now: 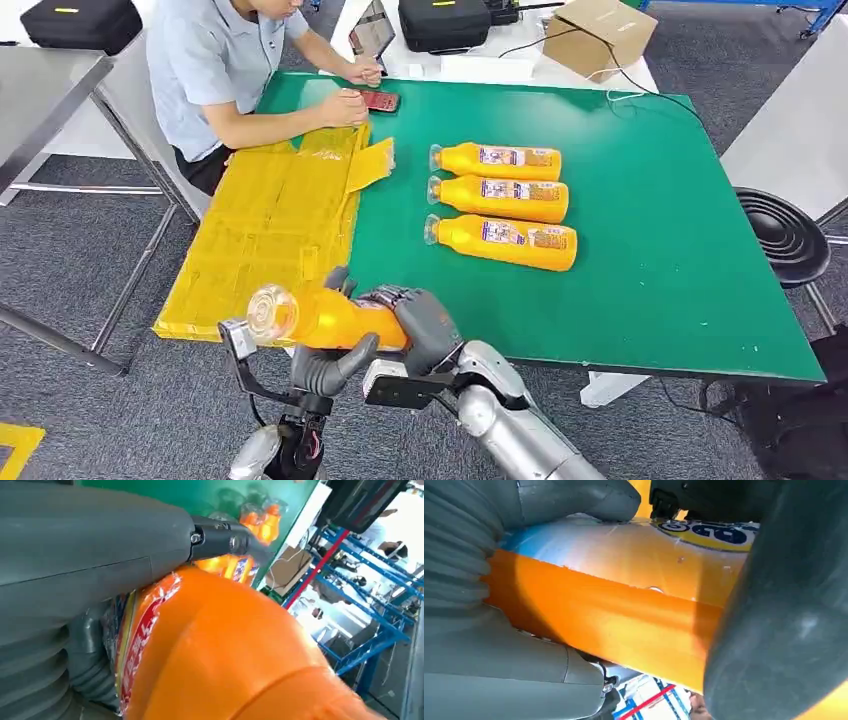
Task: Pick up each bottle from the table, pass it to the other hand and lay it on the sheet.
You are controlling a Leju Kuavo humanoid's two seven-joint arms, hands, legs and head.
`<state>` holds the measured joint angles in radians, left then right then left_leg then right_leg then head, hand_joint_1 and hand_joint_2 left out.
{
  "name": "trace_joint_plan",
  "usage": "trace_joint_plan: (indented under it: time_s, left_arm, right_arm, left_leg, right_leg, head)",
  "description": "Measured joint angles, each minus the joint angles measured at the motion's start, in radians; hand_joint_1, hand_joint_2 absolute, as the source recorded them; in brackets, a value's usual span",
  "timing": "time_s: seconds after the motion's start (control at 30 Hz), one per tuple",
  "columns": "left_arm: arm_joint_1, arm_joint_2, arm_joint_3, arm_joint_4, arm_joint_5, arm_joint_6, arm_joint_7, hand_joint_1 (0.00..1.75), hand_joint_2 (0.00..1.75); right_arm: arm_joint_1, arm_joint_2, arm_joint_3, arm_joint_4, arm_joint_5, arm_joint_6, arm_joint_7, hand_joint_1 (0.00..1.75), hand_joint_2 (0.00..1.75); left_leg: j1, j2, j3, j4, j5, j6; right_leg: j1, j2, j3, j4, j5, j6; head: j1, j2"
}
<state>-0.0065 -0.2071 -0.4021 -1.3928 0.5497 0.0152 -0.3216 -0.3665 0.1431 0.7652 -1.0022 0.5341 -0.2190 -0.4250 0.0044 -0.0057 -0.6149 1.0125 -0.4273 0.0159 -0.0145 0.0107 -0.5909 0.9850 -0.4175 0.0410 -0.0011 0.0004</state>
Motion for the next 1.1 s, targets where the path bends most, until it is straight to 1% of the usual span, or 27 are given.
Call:
trace_joint_plan:
  time_s: [0.27, 0.6, 0.67, 0.73, 0.77, 0.9, 0.97, 1.03, 1.1]
  left_arm:
    - [-0.019, -0.008, 0.031, 0.009, 0.052, 0.053, 0.005, 1.75, 1.75]
    - [-0.02, -0.008, 0.034, 0.009, 0.052, 0.056, 0.005, 1.75, 1.75]
    - [-0.021, -0.008, 0.038, 0.009, 0.052, 0.075, 0.005, 1.75, 1.75]
    - [-0.053, -0.016, 0.048, 0.022, 0.056, 0.189, -0.005, 1.75, 1.75]
    - [-0.093, -0.015, 0.088, 0.035, 0.05, 0.262, -0.016, 1.75, 1.75]
    - [-0.118, -0.015, 0.109, 0.044, 0.041, 0.284, -0.021, 1.75, 1.75]
    - [-0.134, -0.011, 0.111, 0.057, -0.035, 0.354, -0.045, 1.75, 1.75]
    - [-0.177, 0.013, 0.111, 0.104, -0.159, 0.444, -0.07, 1.75, 1.75]
    - [-0.232, 0.052, 0.121, 0.172, -0.27, 0.478, -0.084, 1.75, 1.75]
  right_arm:
    - [0.016, 0.008, 0.018, -0.004, -0.021, -0.05, -0.018, 0.0, 0.0]
    - [0.019, 0.009, 0.018, -0.004, -0.022, -0.053, -0.019, 0.0, 0.0]
    - [0.023, 0.01, 0.018, -0.005, -0.021, -0.065, -0.02, 0.0, 0.0]
    - [0.056, 0.011, 0.018, -0.03, -0.013, -0.149, -0.021, 0.0, 0.0]
    - [0.077, 0.015, 0.019, -0.054, 0.0, -0.198, -0.031, 0.0, 0.0]
    - [0.082, 0.017, 0.023, -0.07, 0.007, -0.214, -0.032, 0.0, 0.0]
    - [0.082, 0.017, 0.025, -0.071, 0.026, -0.241, -0.031, 0.0, 0.0]
    - [0.083, 0.017, 0.031, -0.075, 0.053, -0.28, -0.024, 0.0, 0.0]
    - [0.087, 0.016, 0.037, -0.093, 0.083, -0.322, -0.013, 0.0, 0.0]
  left_leg:
    - [0.0, 0.0, 0.0, 0.0, 0.0, 0.0]
    - [0.0, 0.0, 0.0, 0.0, 0.0, 0.0]
    - [0.0, 0.0, 0.0, 0.0, 0.0, 0.0]
    - [0.0, 0.0, -0.001, 0.0, 0.0, 0.0]
    - [0.0, 0.0, 0.0, 0.0, 0.0, 0.0]
    - [0.0, -0.001, -0.001, 0.0, 0.001, 0.0]
    - [0.0, -0.001, -0.001, 0.0, 0.001, 0.0]
    - [0.0, -0.002, -0.001, 0.0, 0.001, 0.0]
    - [0.0, -0.001, -0.001, 0.0, 0.002, 0.0]
  right_leg:
    - [0.0, 0.0, 0.0, 0.0, 0.0, 0.0]
    - [0.0, 0.0, 0.0, 0.0, 0.0, 0.0]
    - [0.0, 0.0, 0.0, 0.0, 0.0, 0.0]
    - [0.0, 0.0, 0.0, 0.0, 0.0, 0.0]
    - [0.0, 0.0, -0.001, 0.0, 0.0, 0.0]
    - [0.0, -0.002, 0.0, 0.0, 0.0, 0.0]
    - [0.0, -0.002, -0.001, 0.0, 0.0, 0.0]
    - [0.0, -0.002, 0.0, 0.0, 0.0, 0.0]
    - [0.001, -0.002, 0.0, 0.0, 0.0, 0.0]
  head:
    - [0.0, 0.0]
    - [0.0, 0.0]
    - [0.0, 0.0]
    - [0.0, 0.0]
    - [0.0, 0.0]
    - [0.0, 0.0]
    - [0.0, 0.0]
    - [0.001, 0.0]
    - [0.0, 0.0]
